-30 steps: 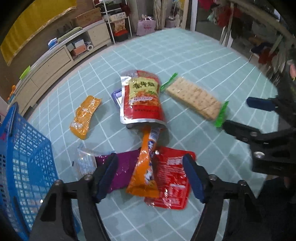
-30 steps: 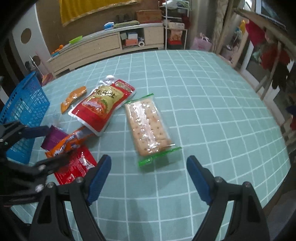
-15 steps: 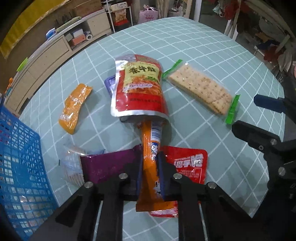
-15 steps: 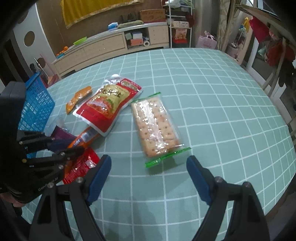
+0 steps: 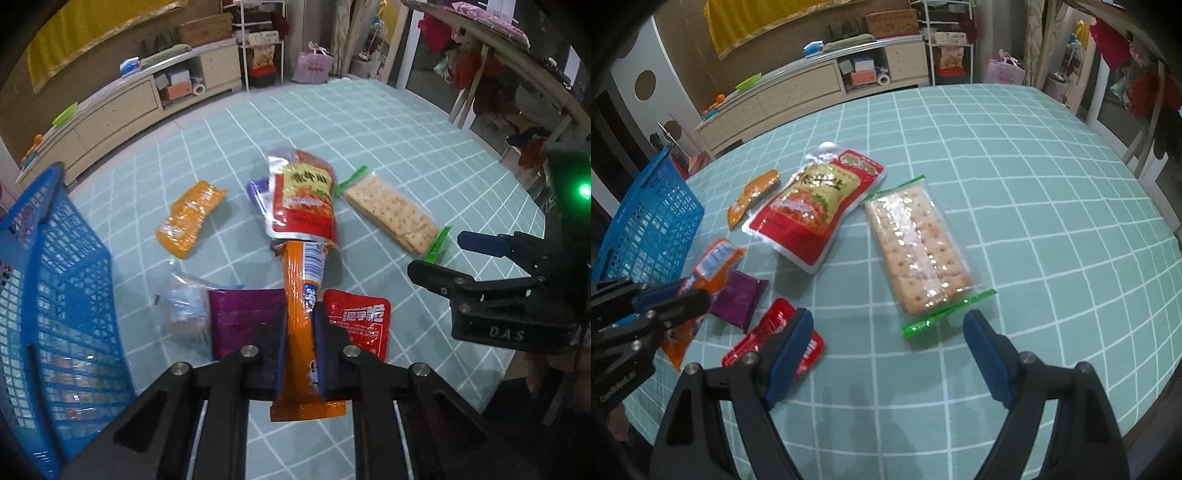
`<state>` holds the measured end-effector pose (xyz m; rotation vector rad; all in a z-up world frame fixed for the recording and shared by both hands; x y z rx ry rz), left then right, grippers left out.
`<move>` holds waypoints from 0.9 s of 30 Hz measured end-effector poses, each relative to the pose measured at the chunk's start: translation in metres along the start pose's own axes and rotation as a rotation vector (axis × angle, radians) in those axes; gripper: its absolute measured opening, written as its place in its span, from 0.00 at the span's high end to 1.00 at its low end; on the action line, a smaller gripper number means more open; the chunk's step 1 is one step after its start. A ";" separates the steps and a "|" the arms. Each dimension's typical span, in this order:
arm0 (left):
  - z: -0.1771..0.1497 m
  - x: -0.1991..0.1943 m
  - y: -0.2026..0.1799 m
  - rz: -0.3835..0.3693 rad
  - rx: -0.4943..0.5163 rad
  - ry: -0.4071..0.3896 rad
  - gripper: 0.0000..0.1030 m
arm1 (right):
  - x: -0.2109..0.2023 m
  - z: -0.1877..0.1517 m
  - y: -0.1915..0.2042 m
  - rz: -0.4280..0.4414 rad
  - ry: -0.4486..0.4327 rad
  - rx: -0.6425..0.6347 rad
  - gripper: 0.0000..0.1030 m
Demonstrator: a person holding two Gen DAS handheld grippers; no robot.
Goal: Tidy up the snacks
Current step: 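Grasp the long orange snack strip with the left tool, then grasp the red beef-tripe pouch with the right tool while the left tool holds the orange strip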
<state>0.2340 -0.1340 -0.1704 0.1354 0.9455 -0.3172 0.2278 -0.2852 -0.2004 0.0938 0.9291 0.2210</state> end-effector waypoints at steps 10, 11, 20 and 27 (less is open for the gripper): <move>0.038 -0.005 0.035 0.076 -0.044 -0.050 0.89 | 0.025 0.044 0.009 0.186 0.105 0.241 0.16; 0.043 -0.002 0.038 0.078 -0.052 -0.045 0.89 | 0.029 0.050 0.011 0.193 0.115 0.251 0.16; 0.070 0.027 0.058 0.073 -0.104 -0.004 0.89 | 0.077 0.078 0.024 0.219 0.233 0.360 0.16; 0.073 0.033 0.055 0.093 -0.076 -0.006 0.89 | 0.103 0.086 0.024 0.208 0.286 0.407 0.16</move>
Point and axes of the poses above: each gripper's, at about its wrist camera, not at the fingertips, and x roughly the way its jaws point, y to its left, z to its top, the point moved 2 cm from there along x, roughly the way its jaws point, and after that the axes turned 6 degrees about -y, right-handed, at the moved point
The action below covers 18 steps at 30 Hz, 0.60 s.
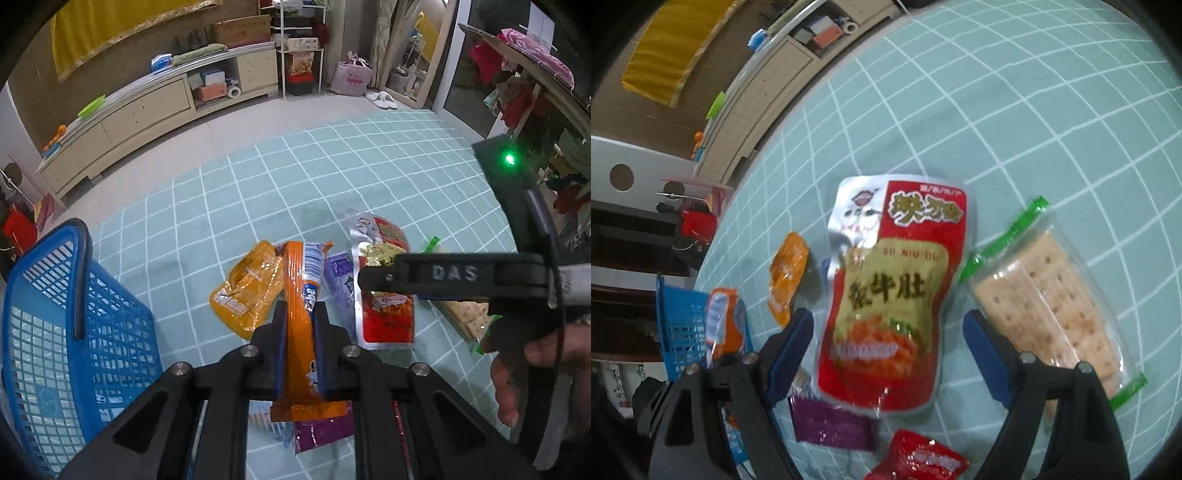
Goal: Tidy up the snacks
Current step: 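Grasp the red beef-tripe pouch with the right tool while the left tool holds the orange strip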
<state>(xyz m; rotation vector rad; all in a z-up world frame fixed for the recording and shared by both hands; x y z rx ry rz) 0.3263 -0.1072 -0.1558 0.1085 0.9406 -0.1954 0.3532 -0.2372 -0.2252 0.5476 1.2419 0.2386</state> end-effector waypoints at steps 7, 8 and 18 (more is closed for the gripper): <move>0.003 0.003 0.007 0.011 -0.010 0.004 0.89 | 0.007 0.003 0.018 -0.094 0.014 -0.079 0.26; 0.004 0.004 0.006 0.011 -0.009 0.006 0.89 | 0.007 0.001 0.020 -0.105 0.013 -0.099 0.32; -0.002 -0.002 0.002 0.002 -0.005 0.005 0.89 | -0.013 -0.007 0.012 -0.086 0.019 -0.164 0.54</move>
Point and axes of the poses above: each gripper's, at about its wrist camera, not at the fingertips, and x roughly the way its jaws point, y to its left, z to its top, the point moved 2 cm from there along x, roughly the way its jaws point, and after that the axes turned 6 degrees about -y, right-handed, at the moved point
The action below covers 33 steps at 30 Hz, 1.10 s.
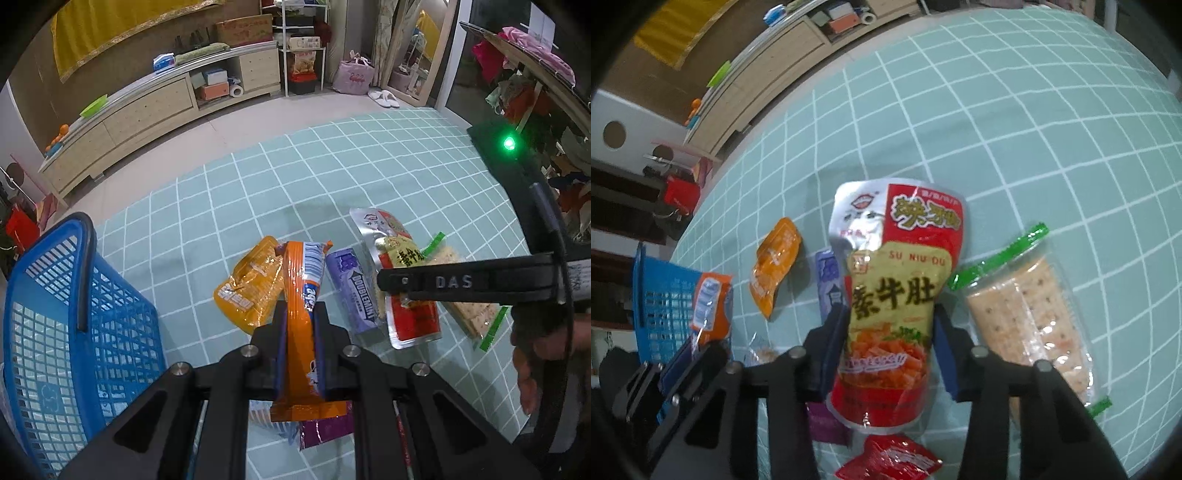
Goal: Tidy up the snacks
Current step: 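Grasp the red beef-tripe pouch with the right tool while the left tool holds the orange strip, then carry the orange strip and red pouch over the blue basket with both tools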
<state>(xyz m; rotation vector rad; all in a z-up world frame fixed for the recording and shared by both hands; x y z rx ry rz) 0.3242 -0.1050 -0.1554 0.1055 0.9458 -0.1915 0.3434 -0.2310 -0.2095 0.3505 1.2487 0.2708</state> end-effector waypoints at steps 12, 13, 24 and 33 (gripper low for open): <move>-0.014 -0.015 -0.014 -0.027 0.011 0.007 0.89 | -0.024 -0.026 -0.018 -0.011 0.023 -0.068 0.54; -0.015 -0.017 -0.014 -0.027 0.006 0.006 0.89 | -0.027 -0.029 -0.018 -0.011 0.025 -0.074 0.54; -0.036 -0.073 -0.012 -0.056 -0.043 -0.051 0.89 | -0.078 -0.062 0.020 -0.027 -0.040 -0.236 0.57; -0.050 -0.140 0.000 -0.047 -0.061 -0.146 0.89 | -0.131 -0.087 0.062 -0.059 -0.137 -0.345 0.58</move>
Point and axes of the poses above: each gripper's, at about its wrist camera, not at the fingertips, and x roughly the way its jaws point, y to its left, z to its top, the point moved 2 cm from there along x, roughly the way its jaws point, and after that the axes turned 6 degrees about -y, right-handed, at the moved point
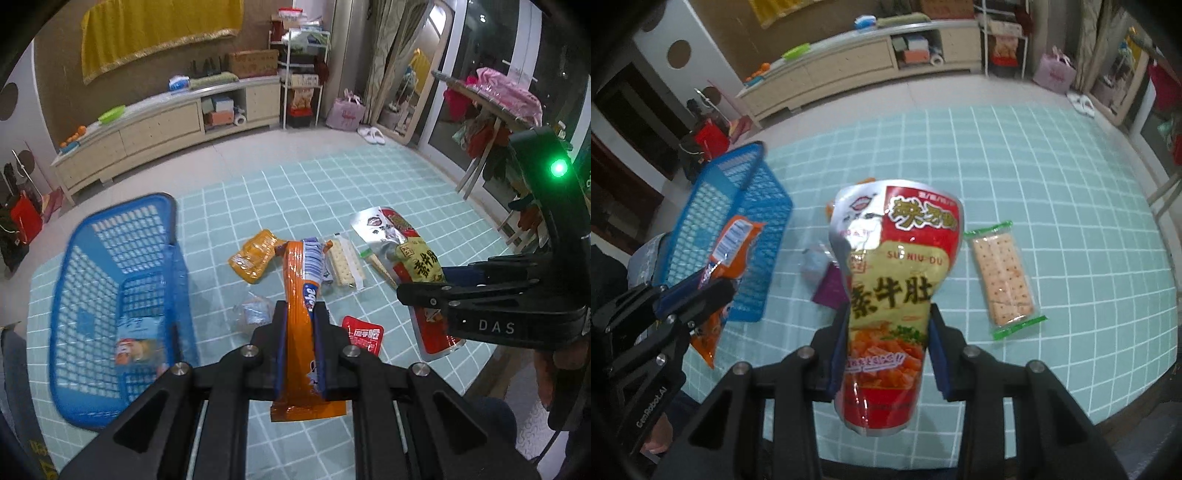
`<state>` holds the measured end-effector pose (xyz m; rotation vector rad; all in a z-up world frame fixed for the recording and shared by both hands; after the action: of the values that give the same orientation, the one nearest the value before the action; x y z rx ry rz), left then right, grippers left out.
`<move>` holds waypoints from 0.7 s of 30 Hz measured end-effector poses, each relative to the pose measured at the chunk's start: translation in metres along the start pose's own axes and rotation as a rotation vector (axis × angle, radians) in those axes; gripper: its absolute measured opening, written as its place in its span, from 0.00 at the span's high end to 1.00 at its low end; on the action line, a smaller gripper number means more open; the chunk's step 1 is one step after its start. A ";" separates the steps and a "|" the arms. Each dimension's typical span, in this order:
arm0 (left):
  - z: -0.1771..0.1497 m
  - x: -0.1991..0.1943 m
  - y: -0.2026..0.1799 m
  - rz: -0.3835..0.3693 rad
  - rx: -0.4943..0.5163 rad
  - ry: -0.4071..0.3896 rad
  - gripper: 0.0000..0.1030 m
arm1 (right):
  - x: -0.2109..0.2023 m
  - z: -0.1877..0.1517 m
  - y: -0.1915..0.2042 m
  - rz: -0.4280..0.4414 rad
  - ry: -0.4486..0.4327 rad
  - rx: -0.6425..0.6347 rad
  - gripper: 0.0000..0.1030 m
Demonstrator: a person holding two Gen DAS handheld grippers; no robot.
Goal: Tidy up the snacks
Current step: 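Carry the orange strip and red pouch over the blue basket with both tools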
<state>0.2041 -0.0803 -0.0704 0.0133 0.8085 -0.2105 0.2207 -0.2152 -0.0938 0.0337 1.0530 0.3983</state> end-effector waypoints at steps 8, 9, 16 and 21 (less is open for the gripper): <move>-0.004 -0.049 0.024 0.024 -0.013 -0.067 0.89 | -0.022 0.005 0.044 0.010 -0.055 -0.066 0.58; -0.005 -0.054 0.028 0.026 -0.018 -0.072 0.89 | -0.025 0.005 0.051 0.013 -0.062 -0.074 0.58; -0.011 -0.089 0.061 0.056 -0.031 -0.112 0.89 | -0.035 0.007 0.090 0.046 -0.097 -0.119 0.58; -0.011 -0.102 0.084 0.078 -0.040 -0.126 0.89 | -0.032 0.013 0.118 0.066 -0.105 -0.148 0.58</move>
<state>0.1435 0.0213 -0.0106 -0.0063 0.6849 -0.1195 0.1824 -0.1148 -0.0350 -0.0424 0.9186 0.5277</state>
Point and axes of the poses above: each gripper's, at about its wrist camera, not at the fingertips, and x roughly the way its jaws point, y to its left, z to its top, the point moved 2 cm from there along x, roughly the way its jaws point, and after that the axes turned 6 degrees about -y, right-handed, at the moved point
